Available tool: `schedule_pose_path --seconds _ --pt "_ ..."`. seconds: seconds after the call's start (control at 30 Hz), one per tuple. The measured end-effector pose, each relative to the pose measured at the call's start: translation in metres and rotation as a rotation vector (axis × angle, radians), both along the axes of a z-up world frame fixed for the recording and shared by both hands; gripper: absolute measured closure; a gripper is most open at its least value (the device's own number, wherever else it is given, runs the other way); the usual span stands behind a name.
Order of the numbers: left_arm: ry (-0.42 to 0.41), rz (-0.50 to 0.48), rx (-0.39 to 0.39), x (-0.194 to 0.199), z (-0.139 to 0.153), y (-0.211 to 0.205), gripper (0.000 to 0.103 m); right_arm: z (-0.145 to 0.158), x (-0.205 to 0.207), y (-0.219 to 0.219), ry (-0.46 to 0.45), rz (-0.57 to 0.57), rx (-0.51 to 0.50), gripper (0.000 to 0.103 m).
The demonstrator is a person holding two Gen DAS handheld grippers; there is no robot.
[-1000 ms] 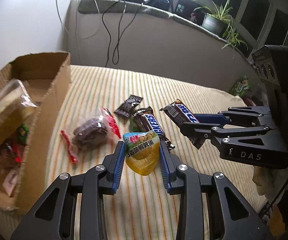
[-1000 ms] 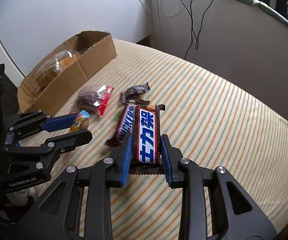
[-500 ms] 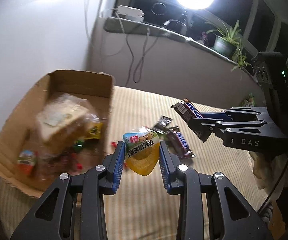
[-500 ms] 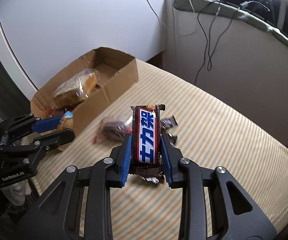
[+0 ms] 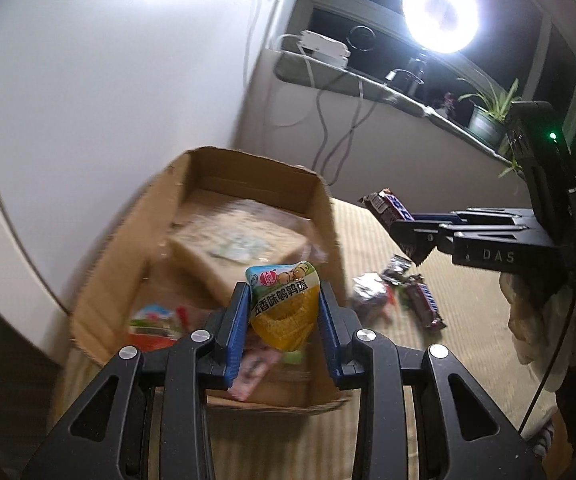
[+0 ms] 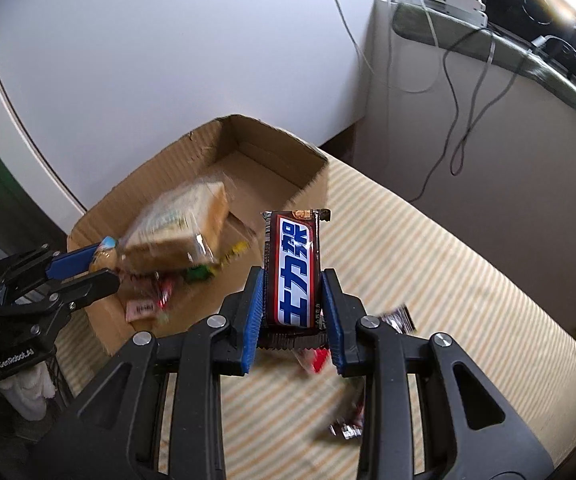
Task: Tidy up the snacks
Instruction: 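Carry the yellow candy and chocolate bar with both tools over the box, then open both tools to drop the yellow candy and chocolate bar into the box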
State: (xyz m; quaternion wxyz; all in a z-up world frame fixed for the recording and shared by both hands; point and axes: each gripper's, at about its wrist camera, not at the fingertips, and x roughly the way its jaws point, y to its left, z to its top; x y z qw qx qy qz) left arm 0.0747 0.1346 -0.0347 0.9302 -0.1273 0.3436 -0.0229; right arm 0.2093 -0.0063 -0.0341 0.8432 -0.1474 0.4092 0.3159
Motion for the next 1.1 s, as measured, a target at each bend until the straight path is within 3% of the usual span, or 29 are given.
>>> schedule_pose_path --seconds 0.47,0.9,1.1 --pt "0.021 0.072 0.013 0.001 -0.011 0.035 0.071 -0.017 0.039 0.058 0.018 0.035 -0.017 0.074" --pt "0.029 0.075 0.026 0.005 -0.012 0.036 0.071 -0.026 0.051 0.074 0.032 0.041 -0.011 0.073" --pt "0.033 0.079 0.029 0.005 -0.012 0.035 0.065 -0.029 0.049 0.076 0.035 0.049 -0.011 0.073"
